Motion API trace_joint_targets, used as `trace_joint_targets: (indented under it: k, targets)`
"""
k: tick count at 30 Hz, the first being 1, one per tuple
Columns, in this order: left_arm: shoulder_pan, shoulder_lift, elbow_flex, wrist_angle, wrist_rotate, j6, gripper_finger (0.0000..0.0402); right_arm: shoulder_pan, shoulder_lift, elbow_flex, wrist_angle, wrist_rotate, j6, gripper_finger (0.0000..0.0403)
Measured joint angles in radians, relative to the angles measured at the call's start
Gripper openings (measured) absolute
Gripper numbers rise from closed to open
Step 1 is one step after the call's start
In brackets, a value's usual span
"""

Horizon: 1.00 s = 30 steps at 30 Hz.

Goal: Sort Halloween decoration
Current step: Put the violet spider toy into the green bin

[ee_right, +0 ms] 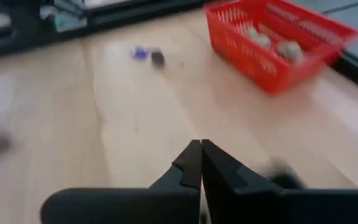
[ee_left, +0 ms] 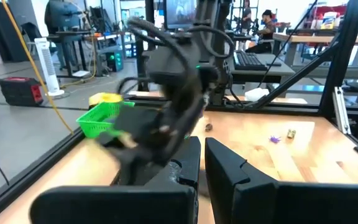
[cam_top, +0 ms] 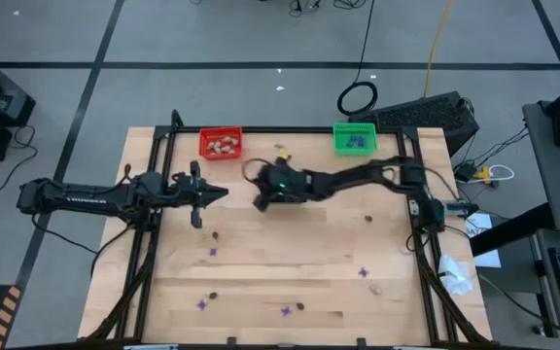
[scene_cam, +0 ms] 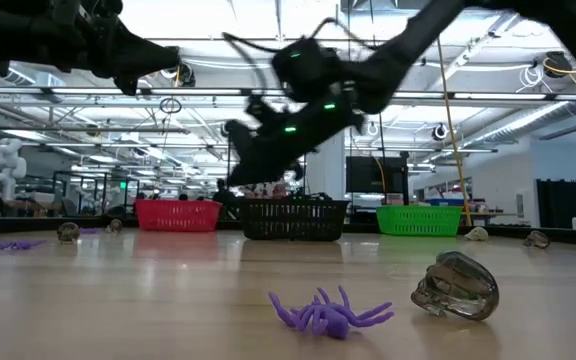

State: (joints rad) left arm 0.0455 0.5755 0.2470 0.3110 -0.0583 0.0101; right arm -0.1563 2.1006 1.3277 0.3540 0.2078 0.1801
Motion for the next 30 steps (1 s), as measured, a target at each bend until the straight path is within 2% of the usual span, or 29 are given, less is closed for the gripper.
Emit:
trace_joint_targets:
  k: [7,11,15,19,24,30]
  targets:
    - [-0.019,0.020,0.000,0.004,0.014,-0.027,0.0020,0.062,-0.324,-0.363,0.007,0.032,0.002,0.0000]
    - [-0.055,0.083,0.011,-0.017,0.009,-0.026,0.0020,0.106,-0.488,-0.544,-0.001,0.069,0.002,0.0000]
    - [-0.106,0.177,0.077,-0.073,-0.016,-0.023,0.0020,0.137,-0.628,-0.672,0.009,0.104,0.002,0.0000]
    - [-0.188,0.276,0.187,-0.196,-0.046,-0.006,0.0020,0.159,-0.738,-0.747,0.006,0.106,-0.010,0.0000]
    - [-0.300,0.379,0.372,-0.468,-0.071,-0.004,0.0020,0.166,-0.829,-0.772,-0.029,0.108,-0.051,0.0000]
    - [-0.439,0.493,0.560,-0.790,-0.073,-0.155,0.0020,0.166,-0.850,-0.772,-0.039,0.107,-0.071,0.0000]
